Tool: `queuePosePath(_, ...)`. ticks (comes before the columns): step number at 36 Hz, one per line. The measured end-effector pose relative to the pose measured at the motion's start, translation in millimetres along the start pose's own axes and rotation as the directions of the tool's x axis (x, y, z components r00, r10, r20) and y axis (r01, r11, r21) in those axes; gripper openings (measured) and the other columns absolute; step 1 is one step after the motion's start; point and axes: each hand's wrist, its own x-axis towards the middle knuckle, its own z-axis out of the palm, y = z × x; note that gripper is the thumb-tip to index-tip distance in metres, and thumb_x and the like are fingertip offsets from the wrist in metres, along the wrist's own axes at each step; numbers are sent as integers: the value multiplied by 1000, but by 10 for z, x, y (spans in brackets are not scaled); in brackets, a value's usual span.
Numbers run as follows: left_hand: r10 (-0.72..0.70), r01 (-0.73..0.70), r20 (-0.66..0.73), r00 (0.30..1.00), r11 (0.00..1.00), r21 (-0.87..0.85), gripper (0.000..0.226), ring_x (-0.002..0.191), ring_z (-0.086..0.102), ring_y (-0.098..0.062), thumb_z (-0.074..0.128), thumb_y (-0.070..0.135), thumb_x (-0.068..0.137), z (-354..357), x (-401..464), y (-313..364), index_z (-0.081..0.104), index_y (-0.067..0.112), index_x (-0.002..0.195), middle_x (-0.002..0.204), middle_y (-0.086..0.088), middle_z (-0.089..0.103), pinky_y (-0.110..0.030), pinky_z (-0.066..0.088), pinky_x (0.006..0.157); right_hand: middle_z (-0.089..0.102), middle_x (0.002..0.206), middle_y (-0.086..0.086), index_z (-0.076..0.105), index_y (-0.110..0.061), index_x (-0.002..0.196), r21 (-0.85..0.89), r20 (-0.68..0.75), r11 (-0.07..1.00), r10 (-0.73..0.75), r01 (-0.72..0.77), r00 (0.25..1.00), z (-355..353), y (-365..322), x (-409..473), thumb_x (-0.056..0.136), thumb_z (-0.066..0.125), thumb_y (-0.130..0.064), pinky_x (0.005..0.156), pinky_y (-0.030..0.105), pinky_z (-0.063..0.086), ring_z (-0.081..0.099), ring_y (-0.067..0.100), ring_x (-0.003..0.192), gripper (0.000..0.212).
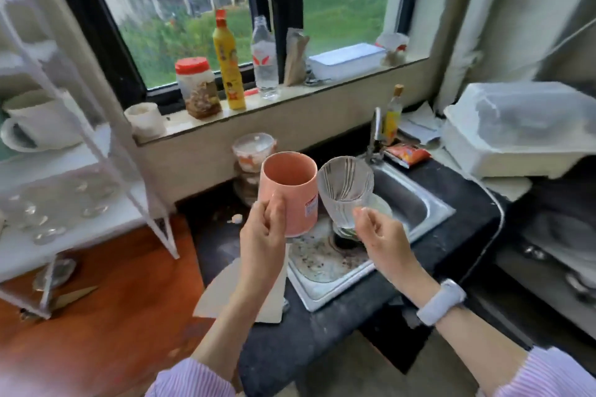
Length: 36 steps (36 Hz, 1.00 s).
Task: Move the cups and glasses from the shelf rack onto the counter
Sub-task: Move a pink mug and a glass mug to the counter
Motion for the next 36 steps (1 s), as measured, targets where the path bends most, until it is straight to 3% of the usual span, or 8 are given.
queuePosePath(6, 88, -69, 211, 974, 993, -94, 28, 56, 45, 4, 44, 30, 95, 1333, -395, 444, 43, 23, 67, 61, 13, 47, -9, 35, 50, 42, 40, -14, 33, -30, 43, -64, -225, 997, 35, -50, 974, -1343, 415, -330, 92, 50, -15, 48, 15, 28, 34, 2, 42, 54)
queuePosePath(12, 196, -106, 454, 869, 971, -216, 36, 61, 40, -6, 42, 34, 94, 2558, -689, 814, 48, 3, 77, 68, -4, 48, -31, 35, 55, 39, 40, -14, 42, -36, 45, -122, -448, 982, 74, -143, 891, -2477, 740, -727, 93, 48, -13, 46, 13, 27, 32, 2, 42, 54)
queuePosePath(19, 246, -42, 646, 723, 948, -315, 26, 62, 50, 5, 43, 37, 95, 3863, -1060, 1324, 47, 29, 71, 64, 17, 55, -10, 37, 55, 37, 38, -13, 27, -30, 46, -169, -719, 938, 93, -304, 688, -3613, 1018, -1085, 89, 53, -10, 44, 14, 26, 29, 3, 41, 54)
queuePosePath(23, 292, -18, 731, 617, 934, -357, 33, 61, 48, 0, 42, 40, 95, 4614, -1246, 1551, 49, 15, 74, 67, 7, 55, -13, 37, 55, 35, 37, -11, 28, -24, 50, -149, -796, 904, 130, -400, 591, -4228, 1192, -1209, 90, 52, -13, 43, 17, 24, 29, 4, 40, 48)
queuePosePath(28, 359, -4, 786, 503, 911, -413, 25, 65, 54, 2, 43, 33, 96, 5651, -1441, 1823, 52, 18, 77, 70, 9, 58, -12, 38, 54, 25, 39, -10, 26, -24, 49, -180, -876, 856, 85, -485, 474, -5020, 1480, -1244, 89, 52, -12, 42, 18, 22, 29, 5, 38, 49)
queuePosePath(31, 387, 4, 802, 455, 900, -436, 30, 63, 50, -8, 43, 33, 96, 6294, -1514, 1999, 50, 10, 78, 69, -1, 57, -22, 39, 55, 27, 41, -10, 28, -23, 50, -167, -900, 841, 84, -515, 428, -5533, 1649, -1170, 91, 51, -11, 40, 16, 24, 32, 5, 37, 49)
queuePosePath(33, 388, 26, 822, 416, 899, -438, 28, 64, 51, -11, 44, 34, 95, 6715, -1543, 2107, 49, 16, 75, 68, 2, 57, -24, 41, 57, 29, 41, -10, 30, -23, 50, -150, -911, 831, 95, -536, 402, -5875, 1759, -1106, 91, 51, -12, 40, 15, 26, 34, 4, 37, 47)
queuePosePath(36, 403, 25, 843, 356, 898, -440, 21, 67, 54, -1, 44, 38, 94, 7295, -1594, 2272, 46, 30, 74, 71, 12, 58, -12, 40, 54, 39, 37, -11, 30, -26, 50, -124, -925, 814, 111, -568, 362, -6326, 1894, -1059, 91, 51, -14, 41, 16, 26, 34, 3, 38, 48)
